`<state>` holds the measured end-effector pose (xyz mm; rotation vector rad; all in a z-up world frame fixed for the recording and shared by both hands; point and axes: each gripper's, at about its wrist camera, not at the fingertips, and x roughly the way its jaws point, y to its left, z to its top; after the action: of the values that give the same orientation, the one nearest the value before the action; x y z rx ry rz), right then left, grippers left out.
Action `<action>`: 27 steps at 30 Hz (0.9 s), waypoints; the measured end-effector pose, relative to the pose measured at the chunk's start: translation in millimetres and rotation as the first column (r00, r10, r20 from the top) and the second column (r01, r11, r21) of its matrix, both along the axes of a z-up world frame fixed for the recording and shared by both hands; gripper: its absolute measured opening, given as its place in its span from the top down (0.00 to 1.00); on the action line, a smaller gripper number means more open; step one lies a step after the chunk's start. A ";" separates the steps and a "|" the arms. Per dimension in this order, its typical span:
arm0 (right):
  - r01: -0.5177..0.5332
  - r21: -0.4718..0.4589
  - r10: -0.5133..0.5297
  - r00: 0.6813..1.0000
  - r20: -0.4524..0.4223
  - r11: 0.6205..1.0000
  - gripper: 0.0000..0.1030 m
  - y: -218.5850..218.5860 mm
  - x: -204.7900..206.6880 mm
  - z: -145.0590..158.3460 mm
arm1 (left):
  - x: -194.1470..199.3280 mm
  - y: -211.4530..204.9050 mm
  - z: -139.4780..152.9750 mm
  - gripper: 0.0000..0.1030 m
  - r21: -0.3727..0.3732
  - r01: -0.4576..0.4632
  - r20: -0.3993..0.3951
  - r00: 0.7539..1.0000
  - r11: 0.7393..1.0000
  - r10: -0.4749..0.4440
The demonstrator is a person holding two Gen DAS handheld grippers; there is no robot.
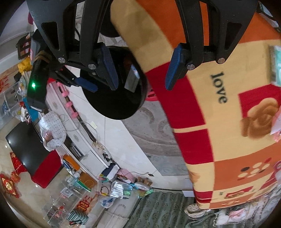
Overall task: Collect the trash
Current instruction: 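Move both empty tools back over the trash on the blanket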
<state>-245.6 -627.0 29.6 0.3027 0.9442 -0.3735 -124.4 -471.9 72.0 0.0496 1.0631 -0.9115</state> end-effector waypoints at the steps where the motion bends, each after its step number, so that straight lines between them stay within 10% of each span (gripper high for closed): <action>1: -0.003 -0.004 0.003 1.000 0.002 1.000 0.50 3.0 0.3 2.0 | 0.3 3.0 1.0 0.48 0.002 -0.009 0.005 1.000 1.000 0.009; 27: -0.148 -0.029 0.149 0.988 0.033 0.989 0.41 118.4 55.0 27.5 | 18.1 152.5 13.0 0.48 0.067 -0.260 0.150 0.957 0.963 0.248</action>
<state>-190.6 -508.6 57.1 0.2122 0.9201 -0.2432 -106.2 -319.4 85.0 0.0466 0.9511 -0.6197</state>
